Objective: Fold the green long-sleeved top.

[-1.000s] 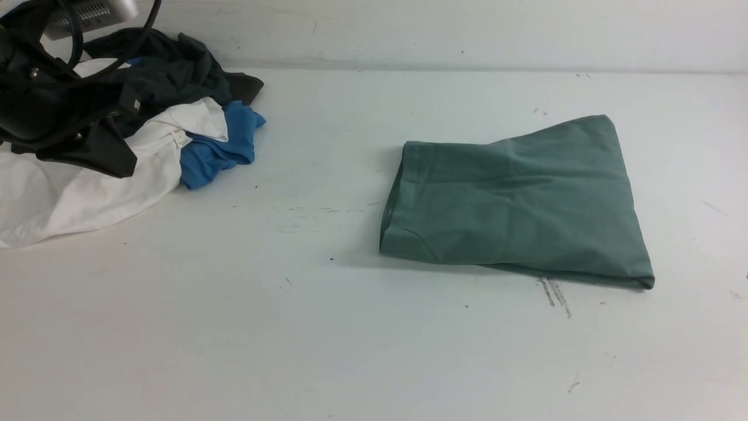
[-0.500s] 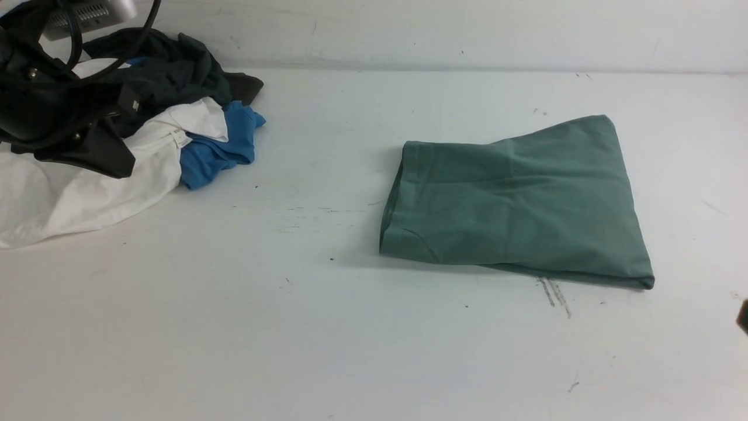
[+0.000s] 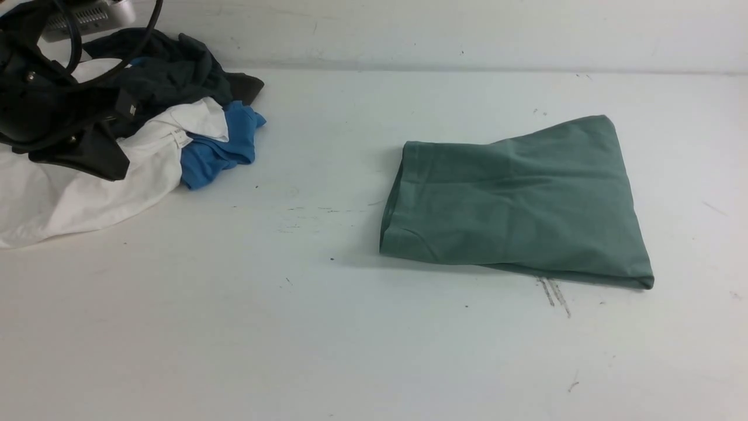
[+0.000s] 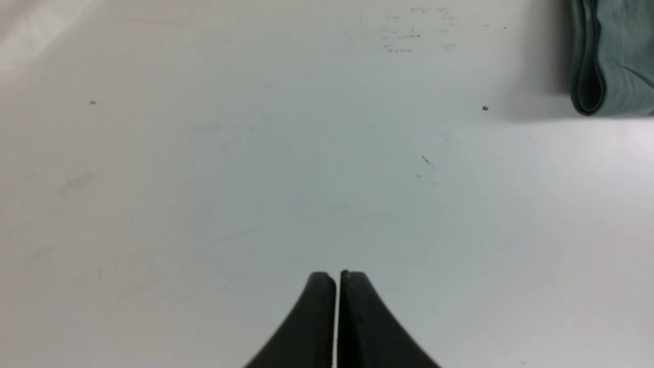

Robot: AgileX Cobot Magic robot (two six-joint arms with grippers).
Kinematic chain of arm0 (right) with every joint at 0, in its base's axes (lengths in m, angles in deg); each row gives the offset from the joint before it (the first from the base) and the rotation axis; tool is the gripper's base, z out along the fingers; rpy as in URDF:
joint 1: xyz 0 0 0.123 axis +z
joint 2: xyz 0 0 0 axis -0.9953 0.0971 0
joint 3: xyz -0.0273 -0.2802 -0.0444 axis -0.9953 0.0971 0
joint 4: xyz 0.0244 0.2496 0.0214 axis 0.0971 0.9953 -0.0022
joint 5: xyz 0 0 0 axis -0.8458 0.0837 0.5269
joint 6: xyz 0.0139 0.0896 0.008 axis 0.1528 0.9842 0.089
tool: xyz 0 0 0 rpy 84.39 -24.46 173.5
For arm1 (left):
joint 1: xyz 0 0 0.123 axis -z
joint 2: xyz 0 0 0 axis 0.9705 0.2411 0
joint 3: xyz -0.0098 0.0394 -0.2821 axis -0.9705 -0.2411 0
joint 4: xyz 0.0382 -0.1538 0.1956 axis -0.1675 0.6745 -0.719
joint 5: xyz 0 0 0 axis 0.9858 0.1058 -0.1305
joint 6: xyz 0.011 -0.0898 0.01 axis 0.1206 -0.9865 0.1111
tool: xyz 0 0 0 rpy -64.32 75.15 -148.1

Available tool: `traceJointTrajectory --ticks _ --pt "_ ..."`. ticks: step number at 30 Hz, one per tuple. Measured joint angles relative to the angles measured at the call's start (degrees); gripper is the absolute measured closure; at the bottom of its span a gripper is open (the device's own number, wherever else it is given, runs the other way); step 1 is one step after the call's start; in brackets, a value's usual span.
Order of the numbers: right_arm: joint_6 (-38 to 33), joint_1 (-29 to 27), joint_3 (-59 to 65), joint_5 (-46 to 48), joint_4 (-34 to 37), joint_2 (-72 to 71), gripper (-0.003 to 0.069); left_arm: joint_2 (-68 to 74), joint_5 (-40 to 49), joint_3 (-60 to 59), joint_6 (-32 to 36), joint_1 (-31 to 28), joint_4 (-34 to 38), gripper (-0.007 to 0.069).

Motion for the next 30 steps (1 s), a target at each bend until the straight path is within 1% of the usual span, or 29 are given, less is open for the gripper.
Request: traceJointTrajectory --ticks 5,11,13,14,17,18,19,21,22,24,25,26,27,29,30 --pt "0.00 -0.19 0.00 0.00 0.00 0.00 0.0673 -1.25 -0.18 -0.65 0.00 0.00 -0.81 0.0625" --pt "0.00 -0.25 0.00 0.06 0.00 -0.02 0.0673 -10.29 -0.18 -6.47 0.00 0.00 -2.46 0.0625" --pt "0.00 -0.25 0.00 0.06 0.00 -0.02 0.0673 -16.10 -0.12 -10.79 0.00 0.00 -3.42 0.0625" --pt "0.00 -0.25 0.00 0.06 0.00 -0.02 0.0673 -16.10 -0.12 -11.19 0.00 0.00 -3.48 0.0625" --pt "0.00 -0.25 0.00 0.06 0.00 -0.02 0.0673 -26.23 -0.12 -19.96 0.00 0.00 -3.92 0.0625" --pt "0.00 -0.25 0.00 0.06 0.00 -0.02 0.0673 -26.84 -0.12 -21.14 0.00 0.00 -3.85 0.0625" --pt "0.00 -0.25 0.00 0.06 0.00 -0.02 0.0673 -31.34 -0.60 -24.86 0.00 0.00 -3.50 0.0625" --pt "0.00 -0.25 0.00 0.06 0.00 -0.02 0.0673 -39.02 -4.34 -32.51 0.00 0.00 -2.03 0.0625" --pt "0.00 -0.25 0.00 0.11 0.00 -0.02 0.0673 -40.43 -5.36 -33.98 0.00 0.00 -1.66 0.0625" --pt "0.00 -0.25 0.00 0.11 0.00 -0.02 0.0673 -49.00 -13.57 -44.06 0.00 0.00 1.01 0.0625" --pt "0.00 -0.25 0.00 0.11 0.00 -0.02 0.0673 -49.72 -13.57 -44.06 0.00 0.00 1.01 0.0625" --pt "0.00 -0.25 0.00 0.11 0.00 -0.02 0.0673 -56.14 -20.79 -51.69 0.00 0.00 2.55 0.0625" --pt "0.00 -0.25 0.00 0.11 0.00 -0.02 0.0673 -56.84 -20.79 -51.69 0.00 0.00 2.55 0.0625" --pt "0.00 -0.25 0.00 0.11 0.00 -0.02 0.0673 -64.78 -29.26 -60.08 0.00 0.00 2.84 0.0625" --pt "0.00 -0.25 0.00 0.11 0.00 -0.02 0.0673 -67.83 -31.21 -62.10 0.00 0.00 2.78 0.0625"
